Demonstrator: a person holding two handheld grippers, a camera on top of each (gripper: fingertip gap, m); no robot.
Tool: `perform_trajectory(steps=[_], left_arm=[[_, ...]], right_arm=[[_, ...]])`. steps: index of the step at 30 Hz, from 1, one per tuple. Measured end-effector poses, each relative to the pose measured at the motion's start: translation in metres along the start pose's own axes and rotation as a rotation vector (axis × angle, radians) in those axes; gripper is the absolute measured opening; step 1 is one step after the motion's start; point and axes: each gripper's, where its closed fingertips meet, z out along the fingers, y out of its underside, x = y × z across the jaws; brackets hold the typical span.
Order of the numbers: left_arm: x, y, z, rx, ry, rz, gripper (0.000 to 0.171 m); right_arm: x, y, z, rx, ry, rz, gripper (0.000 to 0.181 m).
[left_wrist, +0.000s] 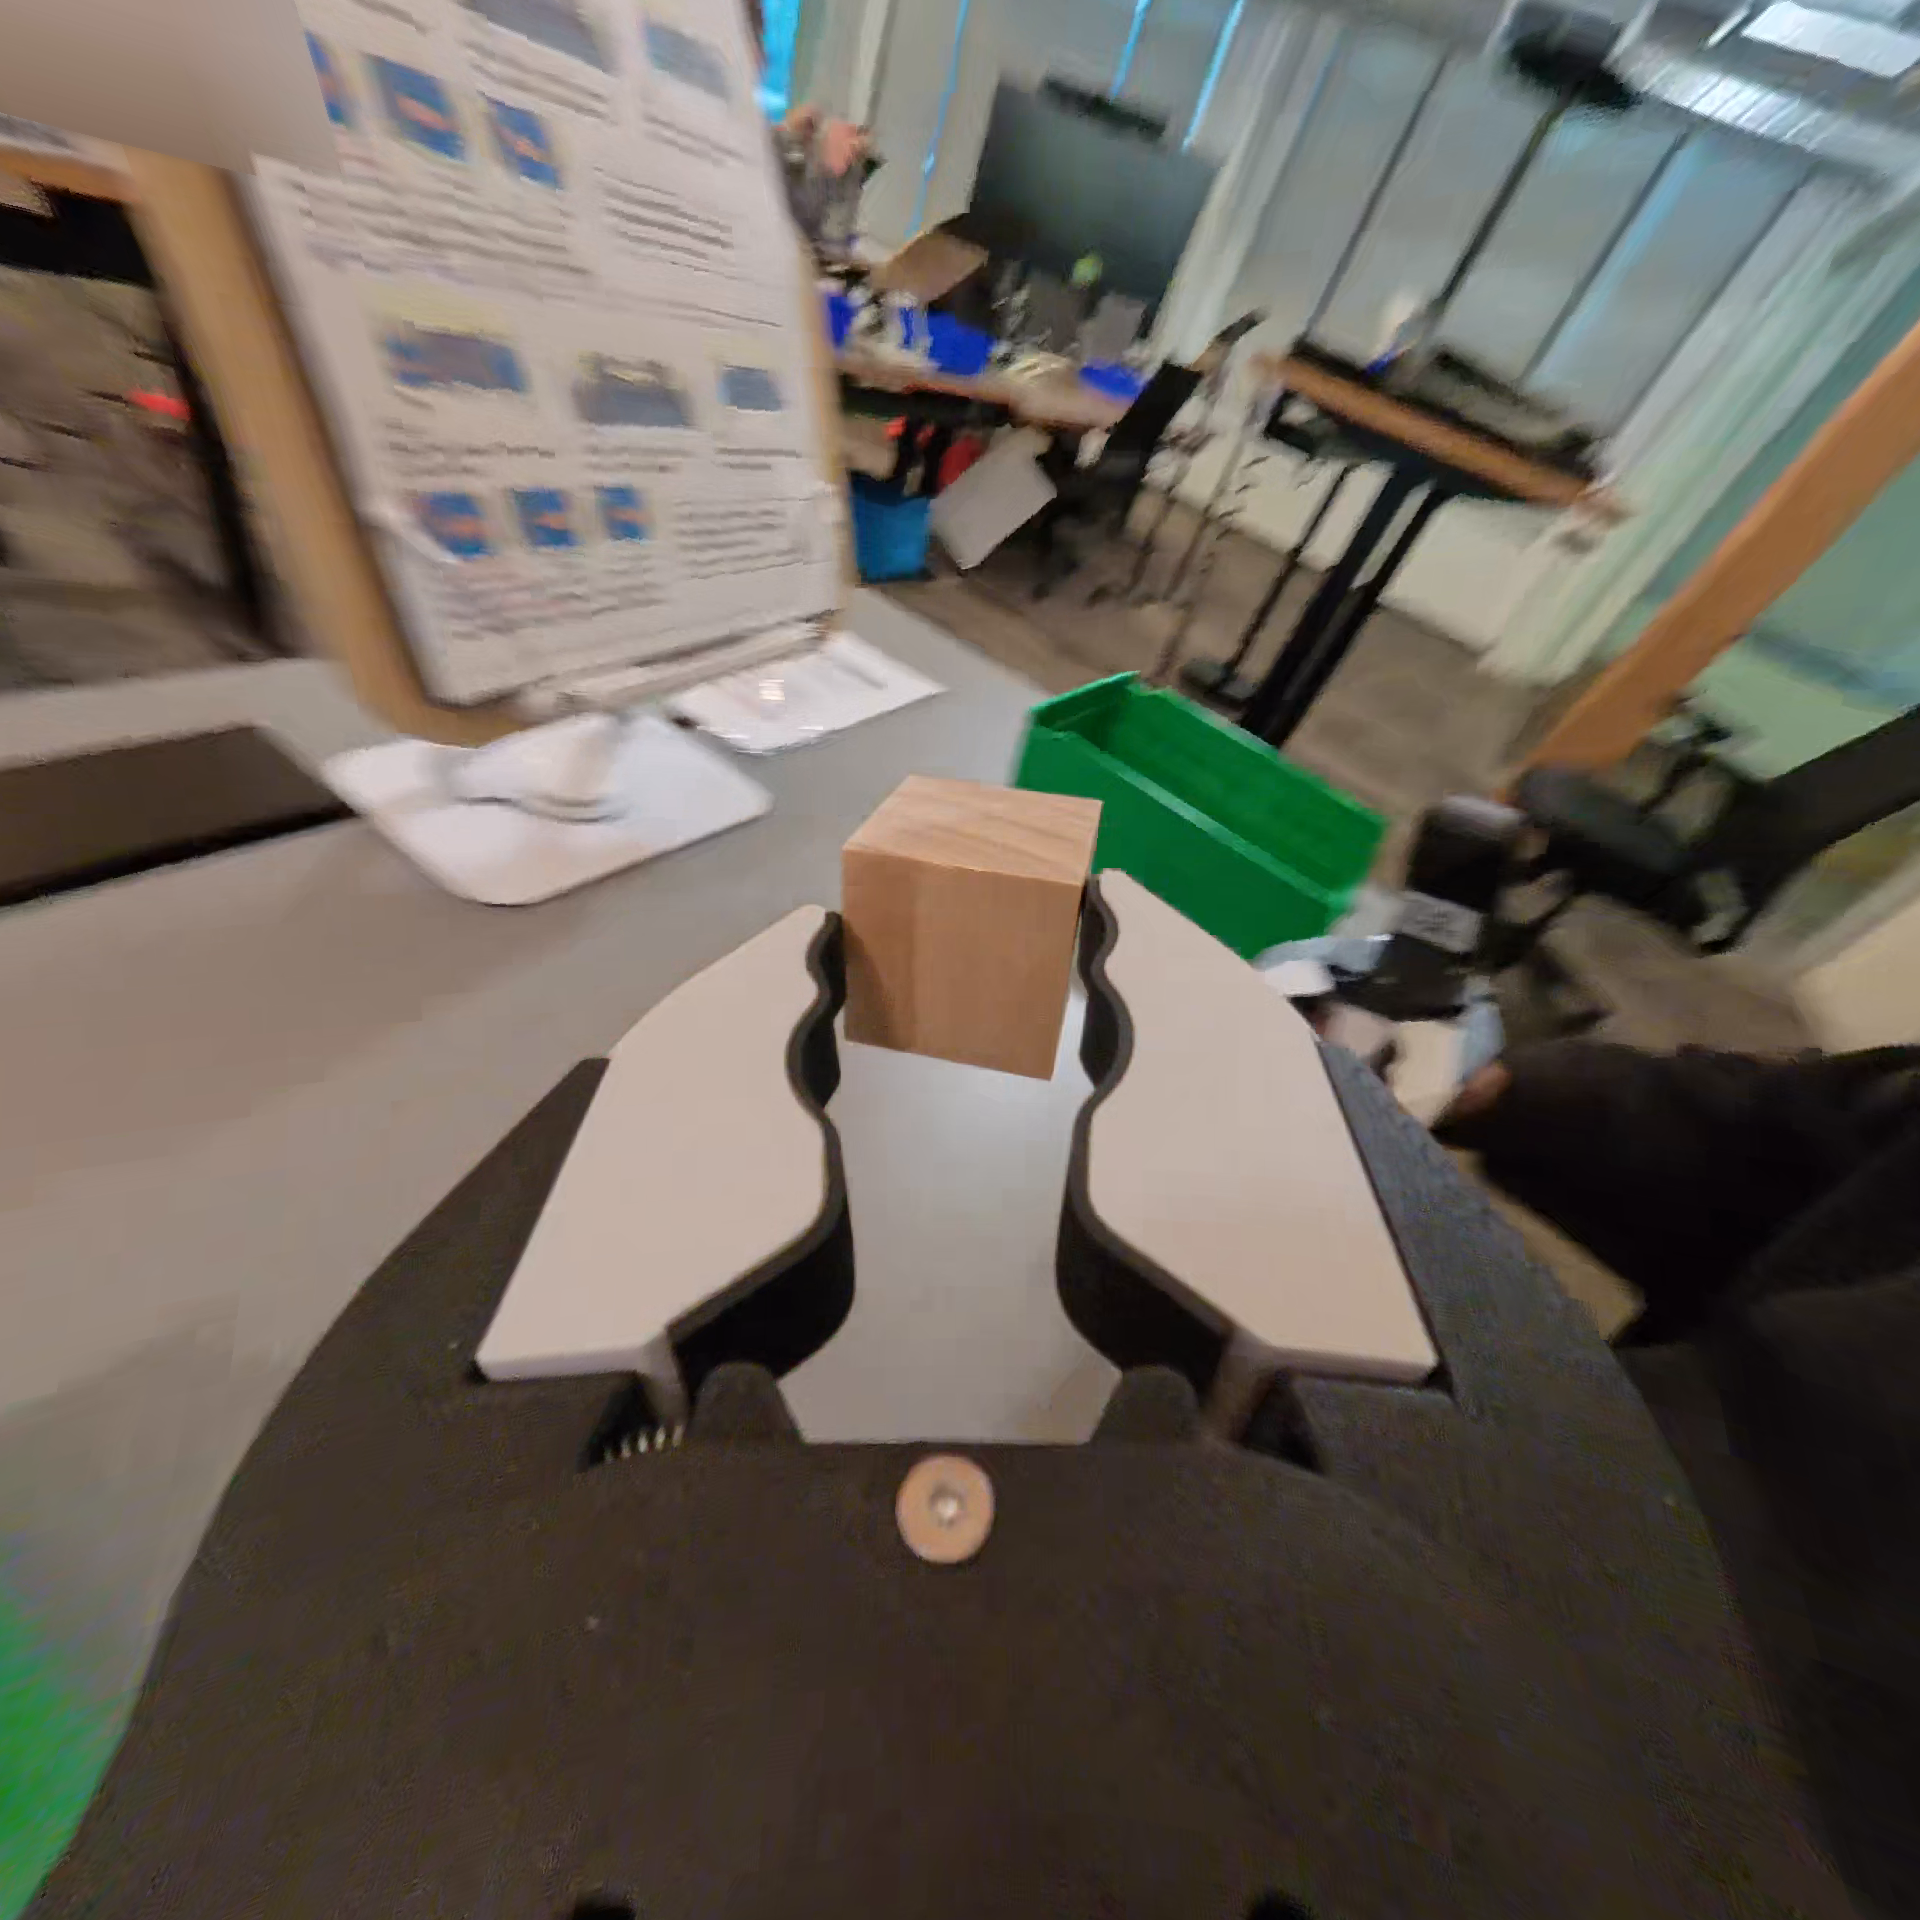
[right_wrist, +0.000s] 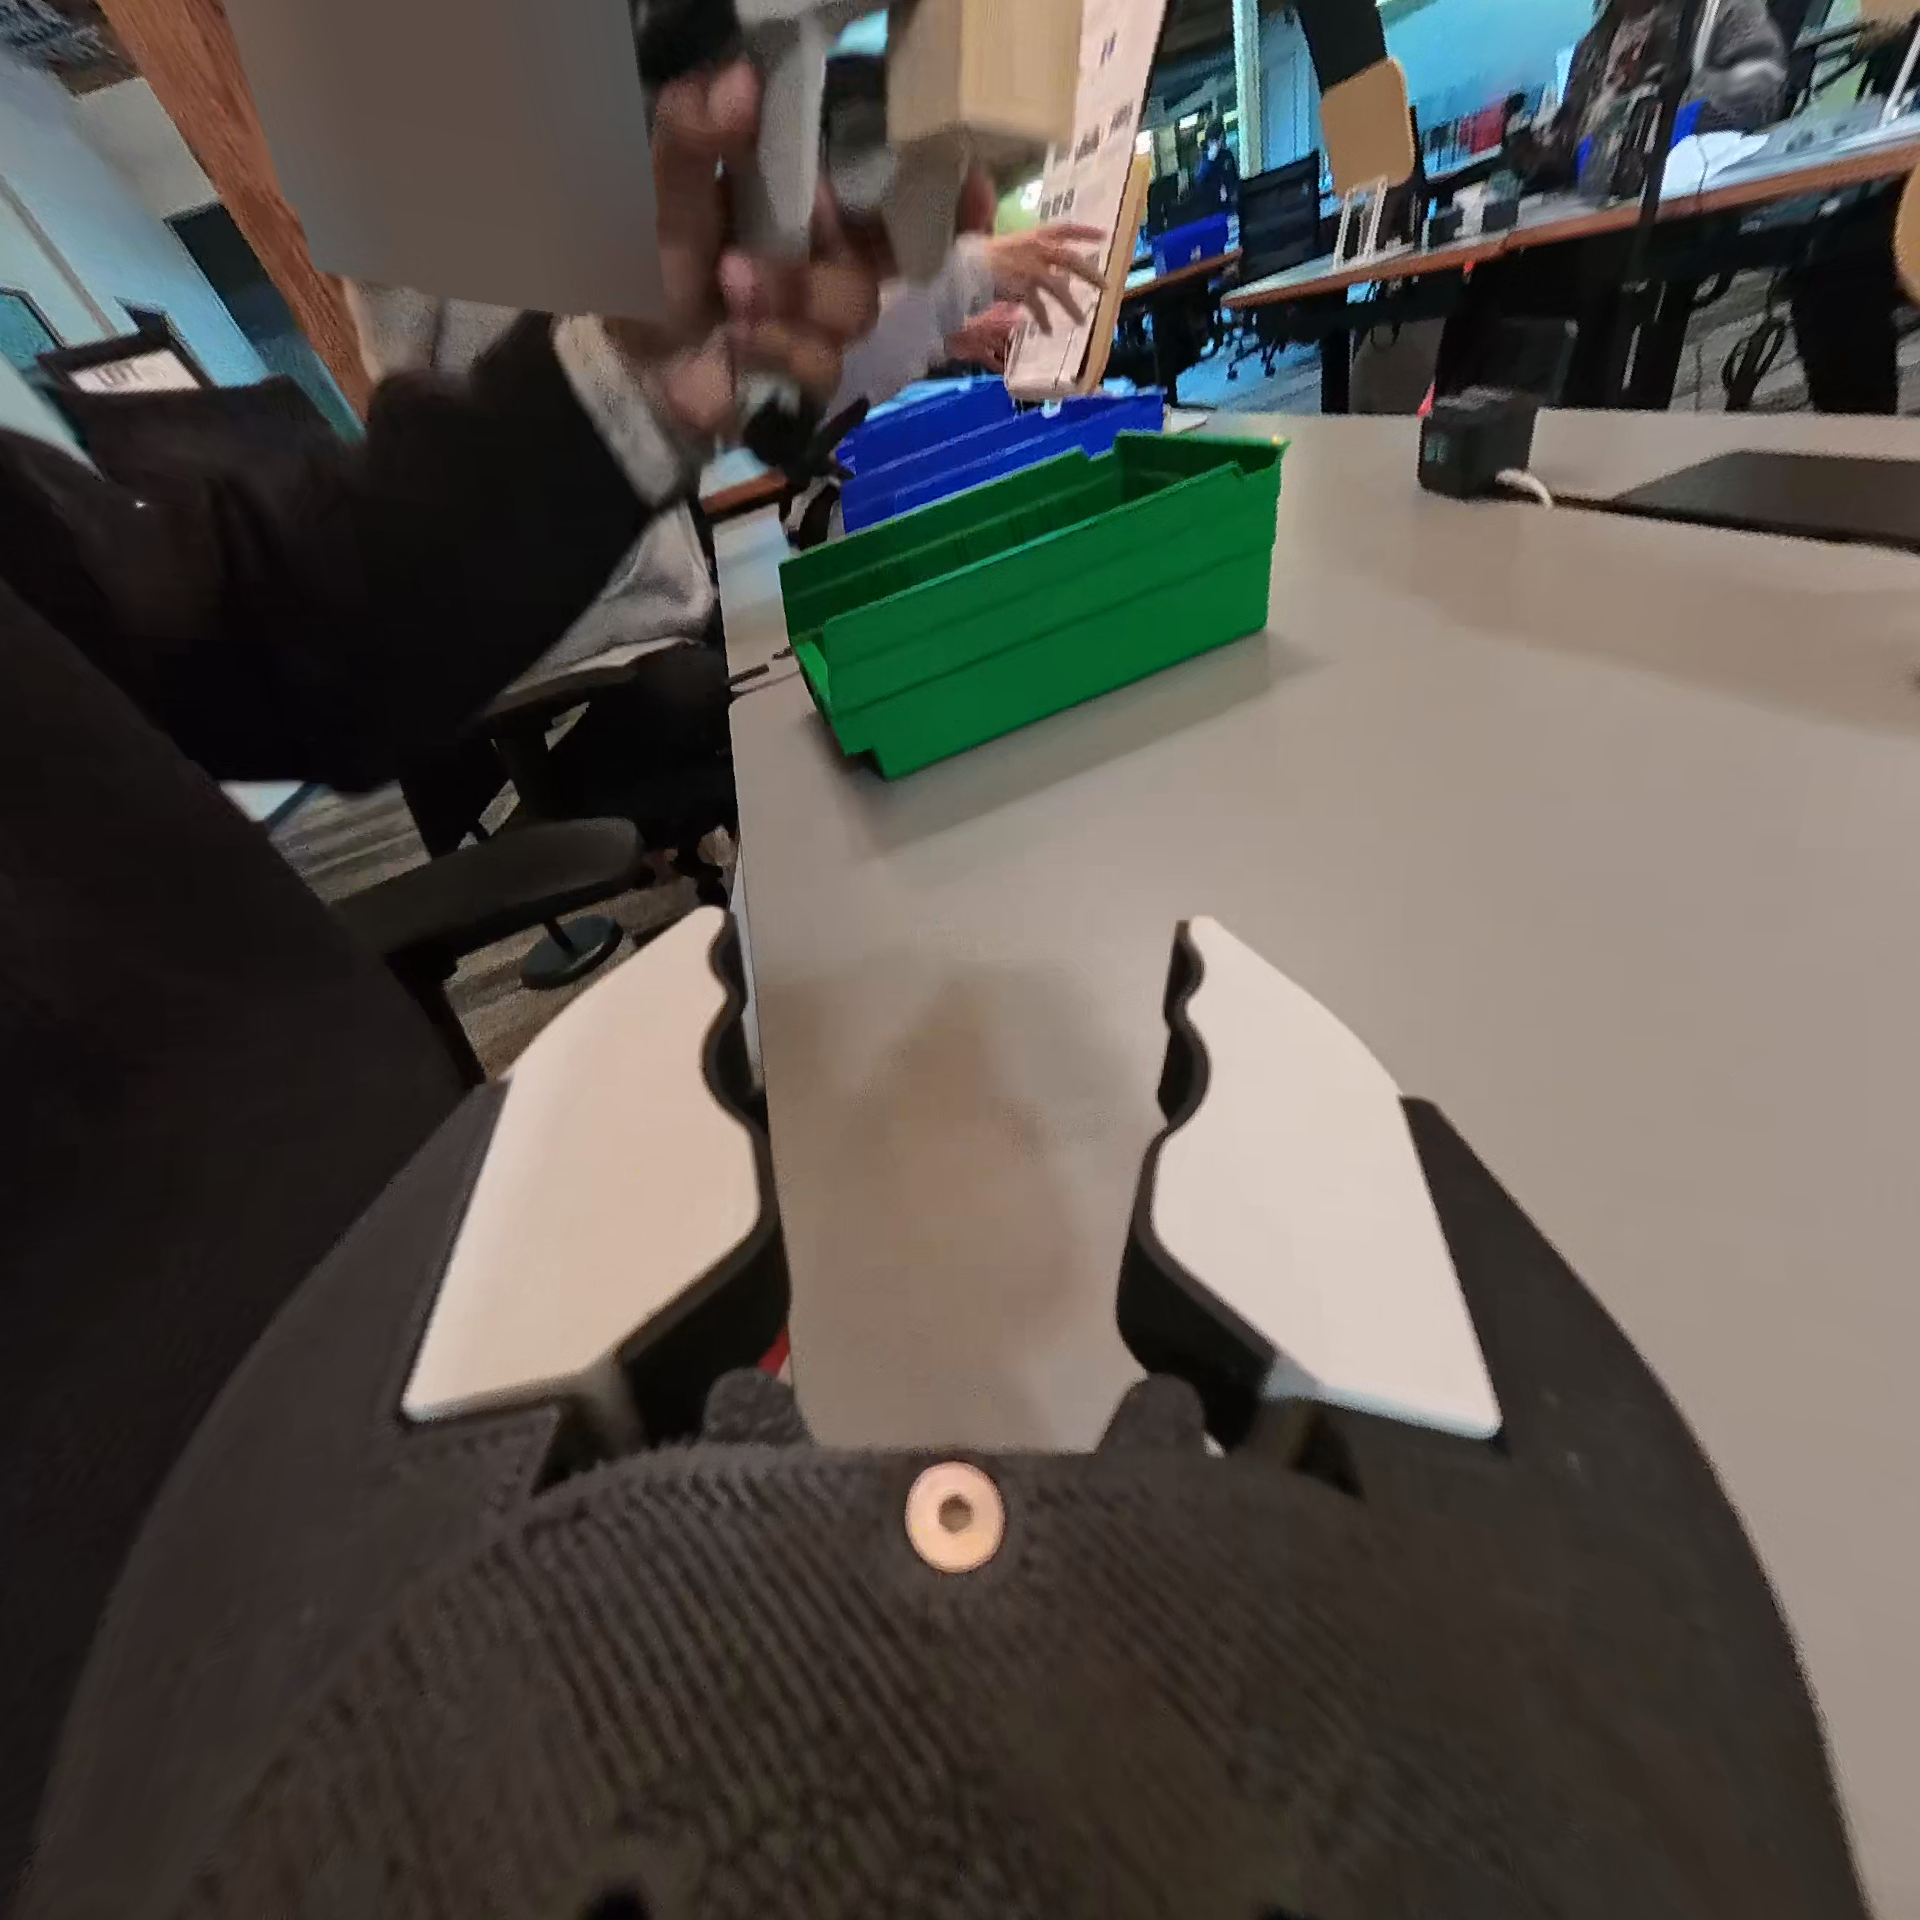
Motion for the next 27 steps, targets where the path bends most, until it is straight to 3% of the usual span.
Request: perform_trajectory(steps=[5, 7, 10, 19, 27], left_arm=[[0.082, 0.088, 0.071, 0.028, 0.22, -0.181, 0.045], [0.096, 0.123, 0.093, 0.011, 0.25, -0.187, 0.045], [0.109, 0.167, 0.112, -0.094, 0.28, -0.213, 0.045], [0.118, 0.194, 0.117, -0.144, 0.331, -0.294, 0.045], [0.121, 0.19, 0.116, -0.116, 0.368, -0.301, 0.045]], right_arm=[[0.001, 0.0, -0.006, 0.015, 0.017, 0.044, 0.076], [0.012, 0.009, -0.013, -0.019, 0.079, 0.093, 0.073], [0.014, 0.006, -0.024, 0.028, 0.052, 0.174, 0.065], [0.005, 0.031, -0.007, -0.082, -0.006, 0.192, 0.063], [-0.005, 0.042, 0.005, -0.11, -0.079, 0.227, 0.056]])
